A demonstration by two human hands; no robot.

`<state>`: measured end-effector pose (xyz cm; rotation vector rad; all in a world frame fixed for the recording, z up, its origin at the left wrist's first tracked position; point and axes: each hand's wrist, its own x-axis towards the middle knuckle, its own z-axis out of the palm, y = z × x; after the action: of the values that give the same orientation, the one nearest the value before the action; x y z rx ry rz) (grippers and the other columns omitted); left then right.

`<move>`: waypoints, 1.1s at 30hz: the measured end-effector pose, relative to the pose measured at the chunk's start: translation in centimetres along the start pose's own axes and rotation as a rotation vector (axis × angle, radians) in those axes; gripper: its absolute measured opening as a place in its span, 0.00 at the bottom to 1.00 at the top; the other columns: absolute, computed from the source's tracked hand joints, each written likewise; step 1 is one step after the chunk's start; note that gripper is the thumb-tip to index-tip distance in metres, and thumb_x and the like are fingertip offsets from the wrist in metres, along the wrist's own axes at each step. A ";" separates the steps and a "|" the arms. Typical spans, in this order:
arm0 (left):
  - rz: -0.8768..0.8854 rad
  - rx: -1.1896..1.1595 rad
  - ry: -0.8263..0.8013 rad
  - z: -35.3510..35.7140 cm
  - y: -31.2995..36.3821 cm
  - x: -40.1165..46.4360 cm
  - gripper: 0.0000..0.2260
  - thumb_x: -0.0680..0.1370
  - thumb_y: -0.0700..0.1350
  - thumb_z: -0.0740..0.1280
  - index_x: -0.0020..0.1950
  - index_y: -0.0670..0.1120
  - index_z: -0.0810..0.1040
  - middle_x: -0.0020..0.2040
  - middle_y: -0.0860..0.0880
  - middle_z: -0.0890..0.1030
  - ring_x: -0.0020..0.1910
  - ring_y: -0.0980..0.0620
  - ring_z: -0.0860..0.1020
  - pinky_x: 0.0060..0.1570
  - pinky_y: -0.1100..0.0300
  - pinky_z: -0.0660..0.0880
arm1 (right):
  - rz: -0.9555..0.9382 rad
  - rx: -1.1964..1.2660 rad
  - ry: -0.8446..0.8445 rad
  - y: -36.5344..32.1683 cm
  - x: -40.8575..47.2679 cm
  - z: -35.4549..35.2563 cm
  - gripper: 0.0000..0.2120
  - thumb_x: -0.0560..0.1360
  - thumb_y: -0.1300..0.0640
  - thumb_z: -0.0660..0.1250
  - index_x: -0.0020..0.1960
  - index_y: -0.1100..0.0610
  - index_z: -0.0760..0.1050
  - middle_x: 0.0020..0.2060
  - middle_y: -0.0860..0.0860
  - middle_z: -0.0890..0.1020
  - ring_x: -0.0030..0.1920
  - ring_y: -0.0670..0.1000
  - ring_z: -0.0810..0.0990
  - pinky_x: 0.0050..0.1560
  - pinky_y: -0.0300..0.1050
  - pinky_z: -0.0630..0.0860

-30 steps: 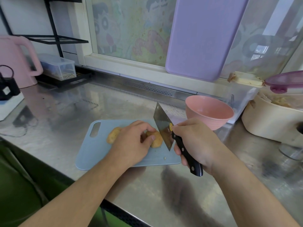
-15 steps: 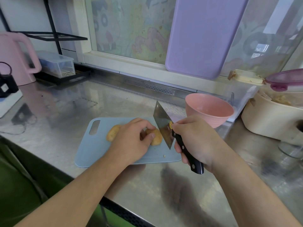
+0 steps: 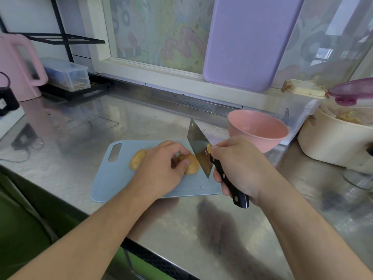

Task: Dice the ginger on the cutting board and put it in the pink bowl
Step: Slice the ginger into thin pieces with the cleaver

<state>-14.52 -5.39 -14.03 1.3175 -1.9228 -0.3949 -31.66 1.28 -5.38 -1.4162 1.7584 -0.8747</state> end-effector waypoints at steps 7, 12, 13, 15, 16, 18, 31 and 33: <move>0.010 -0.005 0.007 0.1 -0.1 0.0 0.05 0.79 0.49 0.73 0.54 0.56 0.83 0.50 0.62 0.79 0.45 0.60 0.79 0.50 0.61 0.77 | -0.010 -0.039 0.010 0.2 0.1 0.0 0.17 0.83 0.56 0.60 0.39 0.59 0.78 0.24 0.53 0.80 0.19 0.55 0.75 0.35 0.52 0.71; 0.028 0.017 0.020 0.1 0.0 -0.1 0.05 0.79 0.48 0.74 0.54 0.55 0.84 0.48 0.60 0.79 0.44 0.59 0.79 0.49 0.64 0.75 | -0.006 -0.033 -0.007 0.1 0.1 -0.2 0.16 0.83 0.57 0.60 0.42 0.64 0.79 0.23 0.53 0.79 0.18 0.55 0.74 0.33 0.49 0.71; 0.032 0.025 0.024 0.1 0.0 -0.1 0.05 0.79 0.48 0.74 0.54 0.55 0.84 0.48 0.60 0.79 0.44 0.59 0.78 0.49 0.64 0.74 | -0.008 -0.040 -0.011 0.1 0.0 -0.3 0.16 0.83 0.57 0.60 0.41 0.63 0.79 0.23 0.54 0.79 0.18 0.55 0.74 0.33 0.48 0.72; 0.040 0.039 0.030 0.2 0.0 -0.1 0.05 0.79 0.48 0.74 0.54 0.54 0.84 0.48 0.59 0.79 0.43 0.59 0.78 0.47 0.64 0.73 | -0.015 -0.067 -0.017 0.2 -0.2 -0.3 0.15 0.82 0.57 0.60 0.39 0.60 0.78 0.23 0.54 0.79 0.19 0.55 0.75 0.33 0.49 0.73; 0.043 0.046 0.033 0.2 0.0 -0.1 0.05 0.79 0.48 0.74 0.54 0.54 0.84 0.48 0.59 0.79 0.43 0.59 0.78 0.47 0.65 0.73 | -0.020 -0.080 -0.019 0.2 -0.4 -0.3 0.15 0.82 0.57 0.60 0.39 0.59 0.78 0.24 0.54 0.80 0.19 0.55 0.75 0.33 0.51 0.73; 0.043 0.057 0.033 0.1 0.1 -0.1 0.05 0.79 0.48 0.73 0.54 0.55 0.84 0.47 0.59 0.78 0.43 0.59 0.78 0.44 0.68 0.71 | -0.023 -0.088 -0.023 0.3 -0.5 -0.4 0.15 0.82 0.58 0.60 0.40 0.59 0.78 0.23 0.54 0.80 0.19 0.55 0.75 0.34 0.52 0.73; 0.025 0.001 0.026 0.1 -0.1 0.0 0.05 0.78 0.47 0.74 0.53 0.55 0.84 0.45 0.58 0.78 0.43 0.59 0.78 0.49 0.58 0.78 | -0.025 -0.028 0.016 0.7 1.2 1.6 0.19 0.85 0.59 0.57 0.36 0.60 0.71 0.22 0.56 0.76 0.16 0.55 0.72 0.22 0.39 0.69; 0.019 -0.015 0.029 0.1 -0.1 0.0 0.05 0.78 0.47 0.75 0.53 0.55 0.84 0.45 0.58 0.79 0.43 0.59 0.78 0.49 0.58 0.77 | -0.034 -0.030 0.032 1.0 1.2 1.8 0.19 0.84 0.59 0.57 0.35 0.60 0.71 0.22 0.55 0.77 0.16 0.55 0.72 0.22 0.39 0.69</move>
<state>-14.56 -5.41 -14.19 1.2875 -1.9035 -0.3789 -30.80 0.12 -7.28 -1.4627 1.7830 -0.8969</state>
